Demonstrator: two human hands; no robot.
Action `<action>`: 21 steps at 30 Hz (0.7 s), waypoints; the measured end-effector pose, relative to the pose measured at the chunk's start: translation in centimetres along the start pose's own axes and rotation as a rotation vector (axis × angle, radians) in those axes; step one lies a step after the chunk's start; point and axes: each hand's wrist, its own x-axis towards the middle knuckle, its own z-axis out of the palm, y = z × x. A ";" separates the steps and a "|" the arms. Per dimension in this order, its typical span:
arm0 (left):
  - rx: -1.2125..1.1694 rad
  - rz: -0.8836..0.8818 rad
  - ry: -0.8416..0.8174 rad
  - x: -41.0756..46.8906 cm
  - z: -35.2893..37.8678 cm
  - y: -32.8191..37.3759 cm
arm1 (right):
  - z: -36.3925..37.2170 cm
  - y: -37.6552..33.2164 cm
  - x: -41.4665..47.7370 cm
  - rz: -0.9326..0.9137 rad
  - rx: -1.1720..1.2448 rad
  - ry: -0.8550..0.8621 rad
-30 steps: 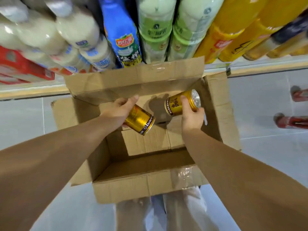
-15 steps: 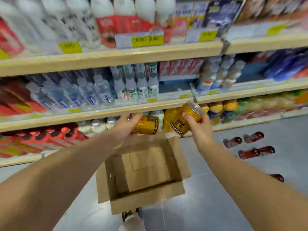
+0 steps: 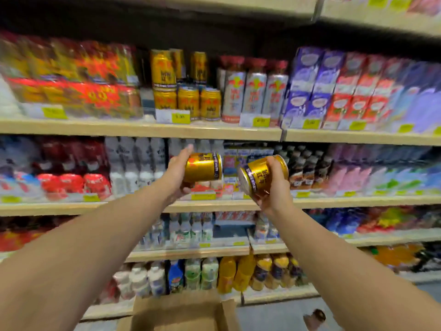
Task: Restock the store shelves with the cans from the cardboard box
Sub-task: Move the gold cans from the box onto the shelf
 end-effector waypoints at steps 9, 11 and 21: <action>0.274 0.351 0.051 1.2 -1.5 13.3 | 9.4 -9.2 1.0 -0.391 -0.413 -0.176; 0.280 0.414 0.068 2.0 -1.8 15.3 | 10.9 -9.8 1.6 -0.485 -0.487 -0.204; 0.793 0.861 0.096 6.2 -2.7 20.2 | 15.4 -11.1 5.9 -0.887 -0.806 -0.288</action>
